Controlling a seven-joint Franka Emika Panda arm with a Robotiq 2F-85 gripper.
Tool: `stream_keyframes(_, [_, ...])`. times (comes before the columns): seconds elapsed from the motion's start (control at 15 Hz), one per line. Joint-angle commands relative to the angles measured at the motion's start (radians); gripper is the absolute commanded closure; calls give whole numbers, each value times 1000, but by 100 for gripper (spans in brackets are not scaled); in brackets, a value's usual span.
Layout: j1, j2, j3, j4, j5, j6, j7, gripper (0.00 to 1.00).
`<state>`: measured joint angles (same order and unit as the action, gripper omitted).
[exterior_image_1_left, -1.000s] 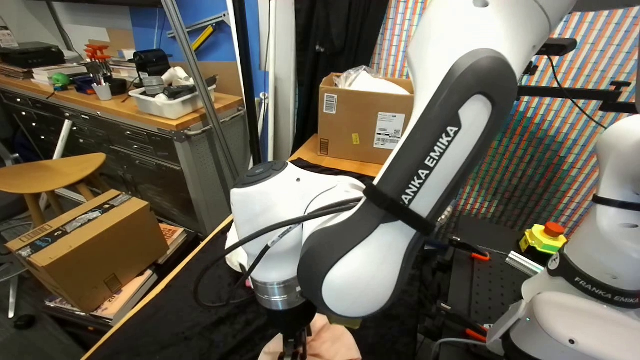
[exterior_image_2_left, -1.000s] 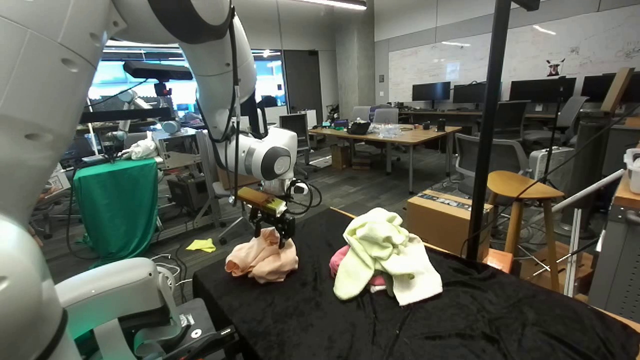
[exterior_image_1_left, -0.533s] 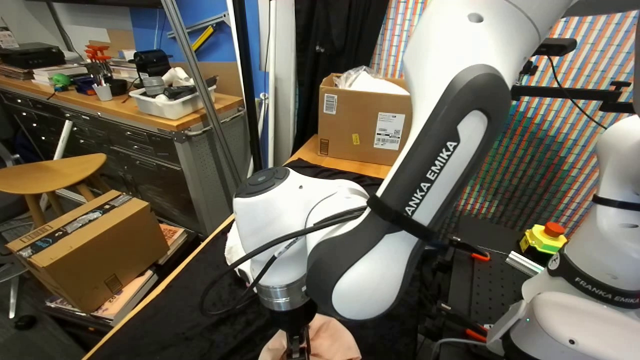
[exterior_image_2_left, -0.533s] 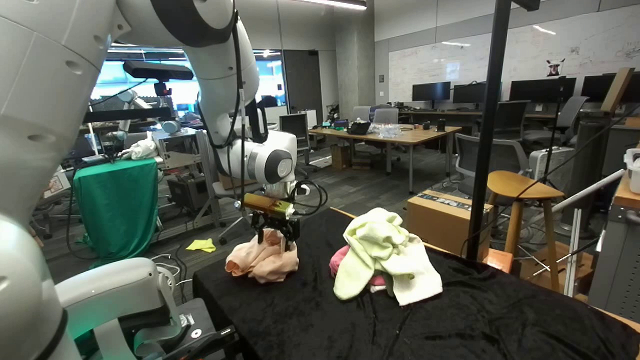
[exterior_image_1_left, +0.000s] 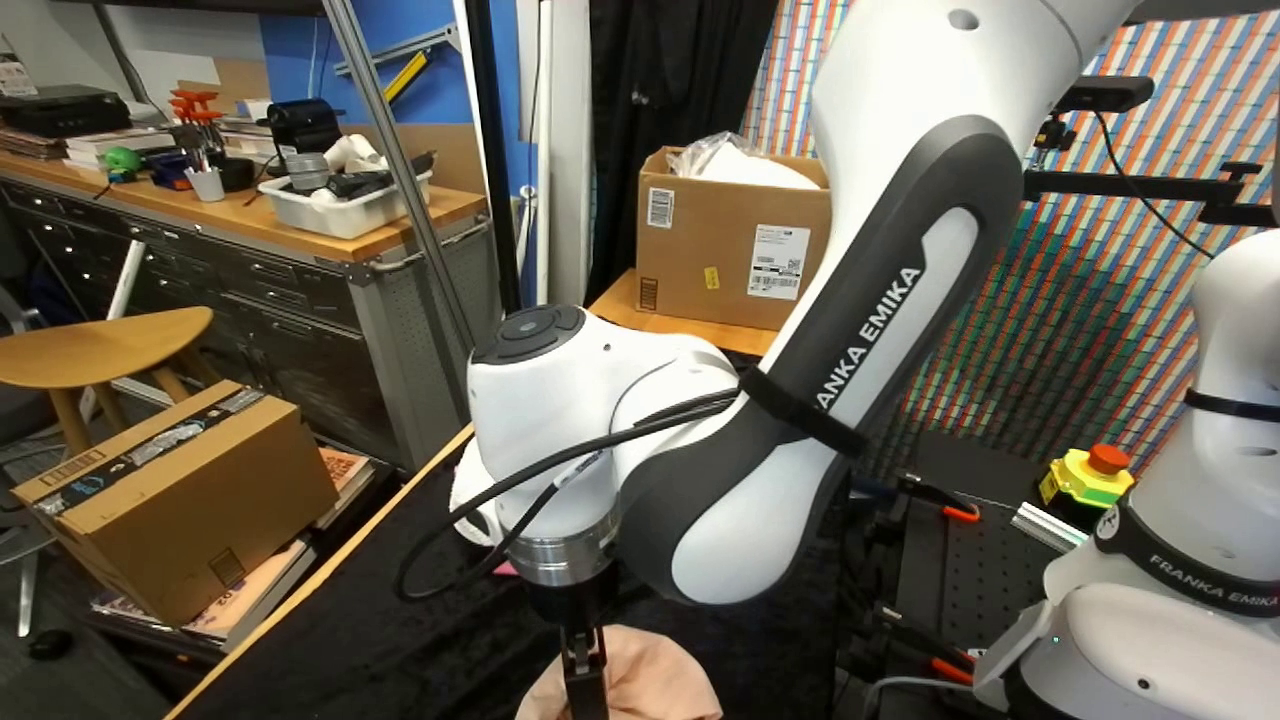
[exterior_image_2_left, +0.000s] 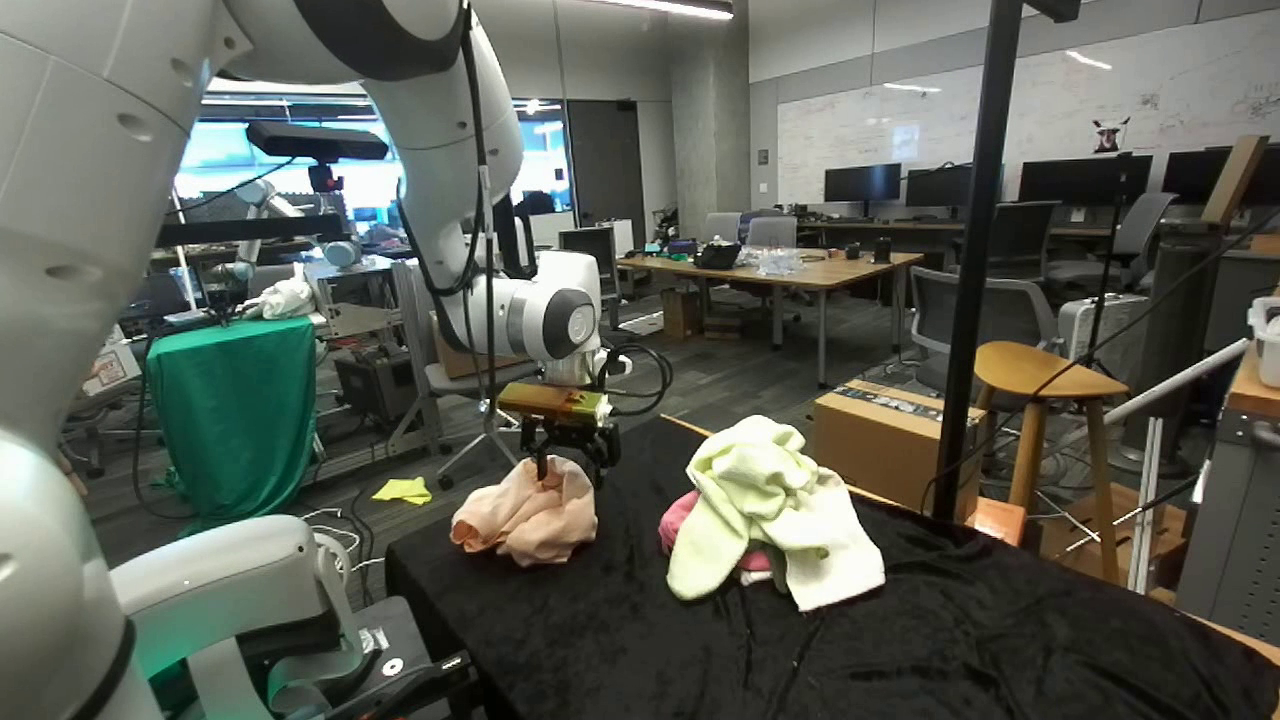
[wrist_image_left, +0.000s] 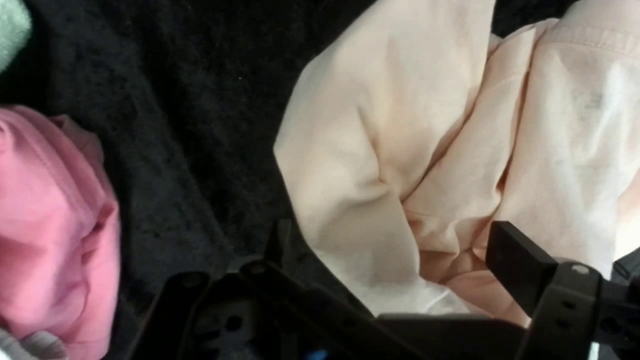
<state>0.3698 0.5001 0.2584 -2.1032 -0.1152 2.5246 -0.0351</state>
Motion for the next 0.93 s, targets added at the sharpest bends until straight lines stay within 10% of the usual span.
stream_keyframes(0.0, [-10, -38, -8, -32, -29, 34, -25, 0])
stream_keyframes(0.87, [-33, 24, -36, -29, -38, 101, -45, 0])
